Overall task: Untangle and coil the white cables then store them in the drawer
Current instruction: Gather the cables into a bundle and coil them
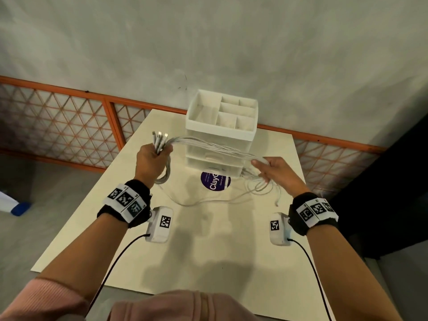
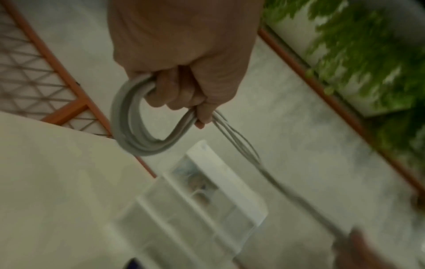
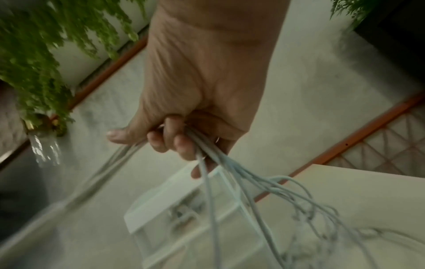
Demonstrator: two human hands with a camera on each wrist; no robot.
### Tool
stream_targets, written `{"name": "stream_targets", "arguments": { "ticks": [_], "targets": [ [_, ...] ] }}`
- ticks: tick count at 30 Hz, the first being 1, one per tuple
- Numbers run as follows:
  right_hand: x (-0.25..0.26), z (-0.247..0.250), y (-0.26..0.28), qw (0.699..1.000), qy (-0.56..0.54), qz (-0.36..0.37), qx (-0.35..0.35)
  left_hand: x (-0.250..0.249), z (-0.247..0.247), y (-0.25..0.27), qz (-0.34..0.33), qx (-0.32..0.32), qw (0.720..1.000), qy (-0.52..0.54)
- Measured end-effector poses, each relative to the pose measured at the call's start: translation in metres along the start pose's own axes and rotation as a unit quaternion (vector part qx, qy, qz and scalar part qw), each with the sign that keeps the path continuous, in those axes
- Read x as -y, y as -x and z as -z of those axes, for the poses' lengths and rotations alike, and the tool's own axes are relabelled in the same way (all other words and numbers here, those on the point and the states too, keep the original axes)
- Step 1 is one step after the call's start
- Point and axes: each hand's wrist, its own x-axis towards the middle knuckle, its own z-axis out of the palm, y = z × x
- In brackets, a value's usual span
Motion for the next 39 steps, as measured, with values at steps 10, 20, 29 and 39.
{"name": "stream_targets", "arguments": {
  "ticks": [10, 20, 29, 39],
  "targets": [
    [0.042, -0.02, -0.018, 0.975, 0.214, 0.011, 0.057, 0.002, -0.018, 0.016, -0.027, 0.211, 0.975, -0.058],
    [0.059, -0.037, -0.02, 0.99, 0.036, 0.041, 0.13, -0.036, -0.046, 0.024, -0.122, 0.275, 0.954, -0.007],
    [-0.026, -0.029, -0.029, 0.996, 0.022, -0.058, 0.064, -0.057, -0.019, -0.003, -0.198, 0.045, 0.979, 0.014],
    [-0.055, -0.008, -0.036, 0.983, 0.132, -0.108, 0.064, -0.034, -0.013, -0.013, -0.103, -0.071, 0.989, 0.084]
  ]
}}
